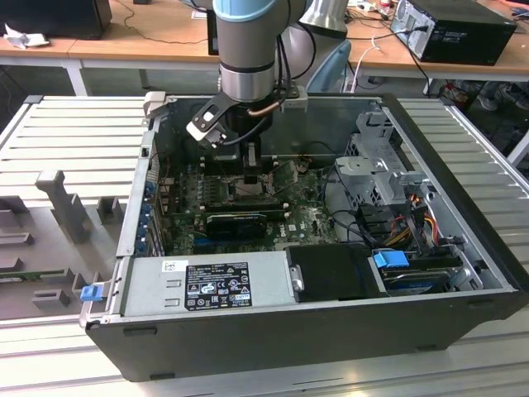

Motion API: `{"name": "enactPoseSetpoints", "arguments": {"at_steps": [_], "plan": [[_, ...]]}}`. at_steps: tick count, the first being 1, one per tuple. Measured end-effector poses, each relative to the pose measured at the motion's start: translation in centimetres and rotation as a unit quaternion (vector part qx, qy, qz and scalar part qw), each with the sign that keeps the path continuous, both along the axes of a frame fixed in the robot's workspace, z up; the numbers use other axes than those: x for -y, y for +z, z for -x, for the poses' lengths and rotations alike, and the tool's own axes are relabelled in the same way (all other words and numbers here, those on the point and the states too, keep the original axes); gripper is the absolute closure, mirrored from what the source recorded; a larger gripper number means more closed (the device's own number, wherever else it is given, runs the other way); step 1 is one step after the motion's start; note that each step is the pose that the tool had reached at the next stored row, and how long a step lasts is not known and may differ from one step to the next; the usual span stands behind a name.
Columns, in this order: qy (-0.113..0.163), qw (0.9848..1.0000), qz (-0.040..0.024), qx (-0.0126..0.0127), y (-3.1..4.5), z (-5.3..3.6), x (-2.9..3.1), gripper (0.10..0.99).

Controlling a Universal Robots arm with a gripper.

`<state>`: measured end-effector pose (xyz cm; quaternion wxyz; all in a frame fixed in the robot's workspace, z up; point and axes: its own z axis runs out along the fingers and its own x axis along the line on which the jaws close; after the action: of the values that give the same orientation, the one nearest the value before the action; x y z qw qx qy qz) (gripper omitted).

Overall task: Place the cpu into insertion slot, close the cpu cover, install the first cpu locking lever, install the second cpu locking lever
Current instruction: 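Close the cpu cover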

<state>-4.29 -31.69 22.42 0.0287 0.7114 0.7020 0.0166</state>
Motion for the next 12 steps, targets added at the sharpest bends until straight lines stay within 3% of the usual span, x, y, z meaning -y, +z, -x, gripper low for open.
{"name": "enactPoseSetpoints", "arguments": {"at_steps": [6, 9, 11, 12], "plan": [[-0.001, 1.0000, 0.0001, -0.0013, 0.03, -1.47, 0.06, 0.980], [-0.001, 1.0000, 0.0002, -0.0034, 0.08, -1.87, 0.07, 0.980], [-0.001, 1.0000, 0.0002, -0.0049, 0.72, -1.87, 0.06, 0.980], [-0.001, 1.0000, 0.0001, -0.0053, 1.94, -1.87, 0.06, 0.980]]}}
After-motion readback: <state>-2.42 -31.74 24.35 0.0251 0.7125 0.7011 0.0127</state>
